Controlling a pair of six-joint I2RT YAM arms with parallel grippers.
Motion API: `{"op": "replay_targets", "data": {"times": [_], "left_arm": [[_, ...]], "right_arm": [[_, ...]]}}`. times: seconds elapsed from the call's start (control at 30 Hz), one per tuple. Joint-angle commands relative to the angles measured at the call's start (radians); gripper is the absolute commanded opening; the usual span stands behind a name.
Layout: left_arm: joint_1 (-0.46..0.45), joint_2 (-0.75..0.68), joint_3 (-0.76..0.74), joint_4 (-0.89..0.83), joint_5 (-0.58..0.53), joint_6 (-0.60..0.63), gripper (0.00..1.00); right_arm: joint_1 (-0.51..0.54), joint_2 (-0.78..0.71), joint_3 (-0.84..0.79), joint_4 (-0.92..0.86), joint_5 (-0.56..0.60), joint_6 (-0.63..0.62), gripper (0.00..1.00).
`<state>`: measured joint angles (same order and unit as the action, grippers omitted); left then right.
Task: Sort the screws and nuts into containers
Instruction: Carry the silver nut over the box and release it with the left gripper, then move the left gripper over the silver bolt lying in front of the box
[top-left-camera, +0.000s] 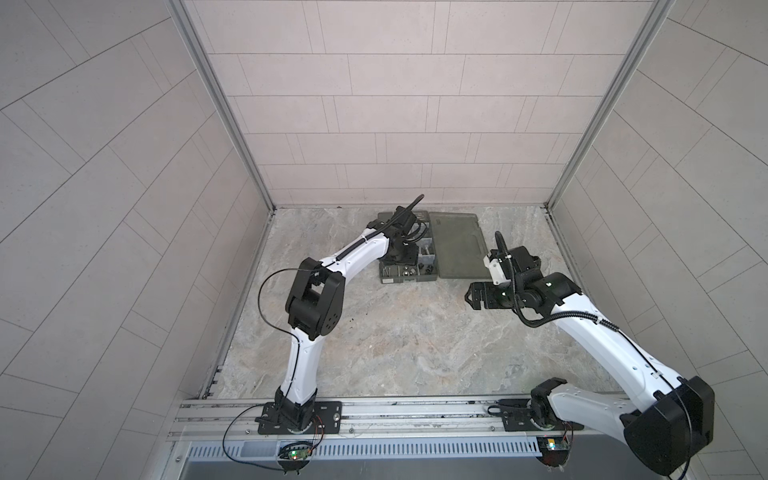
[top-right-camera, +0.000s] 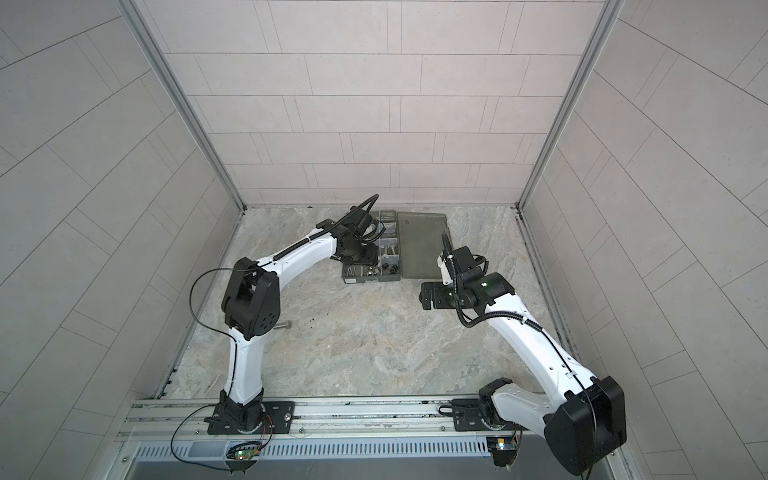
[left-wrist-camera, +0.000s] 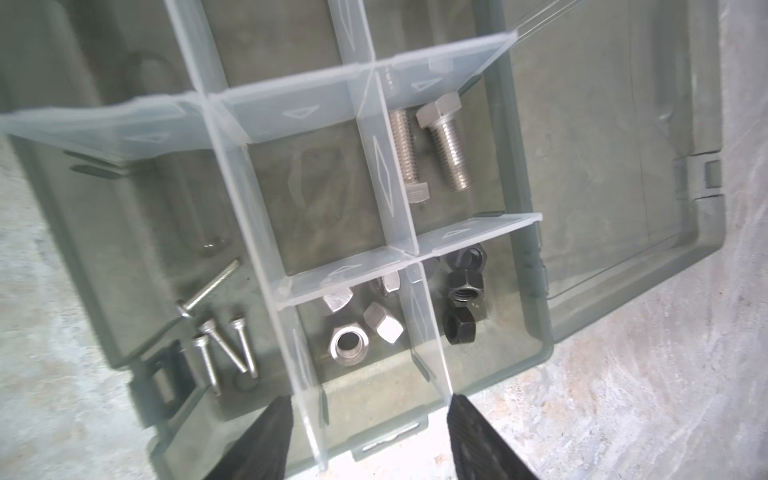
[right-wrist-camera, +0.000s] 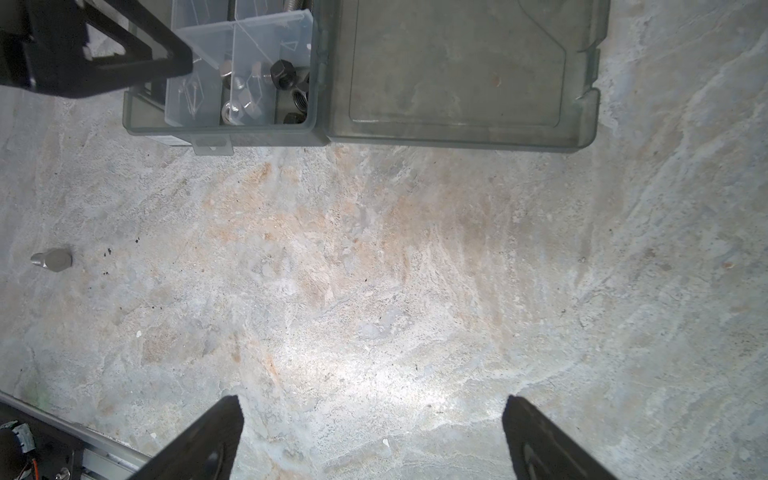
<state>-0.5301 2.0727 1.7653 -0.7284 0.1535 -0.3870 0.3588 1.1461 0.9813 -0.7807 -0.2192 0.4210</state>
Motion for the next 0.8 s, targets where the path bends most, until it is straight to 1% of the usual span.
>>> {"op": "replay_targets", "data": {"times": [0.0, 0.1, 0.2, 0.27, 0.4, 0.47, 0.6, 0.73, 0.77], "left_arm": [[0.064, -0.113, -0.018, -0.017, -0.070, 0.033, 0.67], [0.136, -0.153, -0.065, -0.017, -0.066, 0.034, 0.68], [0.200, -0.198, -0.128, 0.000, -0.079, 0.014, 0.71], [0.230, -0.236, -0.176, 0.013, -0.051, -0.007, 0.71], [0.235, -0.363, -0.320, 0.039, -0.043, -0.025, 0.73], [0.235, -0.441, -0.403, 0.040, -0.059, -0.029, 0.73], [0.235, -0.633, -0.577, 0.039, -0.082, -0.036, 0.75], [0.237, -0.815, -0.711, 0.030, -0.159, -0.054, 0.75], [0.237, -0.851, -0.734, 0.030, -0.172, -0.053, 0.77]], "right_arm": [[-0.003, 0.019, 0.035, -0.005, 0.000, -0.004, 0.99], [-0.002, 0.035, 0.054, -0.001, 0.002, 0.005, 0.99], [0.002, 0.052, 0.095, -0.015, -0.003, 0.013, 0.99], [0.009, 0.064, 0.125, -0.020, 0.006, 0.005, 0.99], [0.022, 0.119, 0.170, 0.012, 0.020, 0.006, 0.99], [0.034, 0.157, 0.186, 0.049, 0.012, 0.020, 0.99], [0.091, 0.264, 0.241, 0.103, 0.013, 0.036, 0.99], [0.166, 0.405, 0.369, 0.093, 0.035, 0.041, 0.92], [0.183, 0.437, 0.403, 0.084, 0.039, 0.042, 0.88]]}}
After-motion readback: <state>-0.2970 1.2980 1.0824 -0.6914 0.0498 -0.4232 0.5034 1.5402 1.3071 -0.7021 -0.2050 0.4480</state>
